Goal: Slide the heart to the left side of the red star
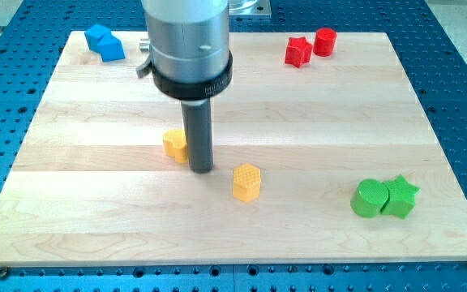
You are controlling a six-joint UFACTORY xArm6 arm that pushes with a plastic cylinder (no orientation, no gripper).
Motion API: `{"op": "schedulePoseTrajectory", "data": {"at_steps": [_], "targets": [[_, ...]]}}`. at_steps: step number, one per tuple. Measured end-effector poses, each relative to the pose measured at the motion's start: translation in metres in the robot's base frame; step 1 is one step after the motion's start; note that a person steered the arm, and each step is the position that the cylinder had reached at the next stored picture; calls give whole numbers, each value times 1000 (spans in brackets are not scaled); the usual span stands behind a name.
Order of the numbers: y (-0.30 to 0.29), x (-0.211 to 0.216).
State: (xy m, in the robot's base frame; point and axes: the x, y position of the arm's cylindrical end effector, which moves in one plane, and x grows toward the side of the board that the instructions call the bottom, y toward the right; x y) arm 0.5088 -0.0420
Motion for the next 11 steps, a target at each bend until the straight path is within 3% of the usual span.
{"op": "schedulePoseTrajectory", "data": {"at_steps": [1,2,4,5,6,8,10,11], "targets": [[-28,-11],[-36,-64],[-12,-128],[-17,-67],[-72,-75],[-41,-190],[23,-235],[28,-205]]}}
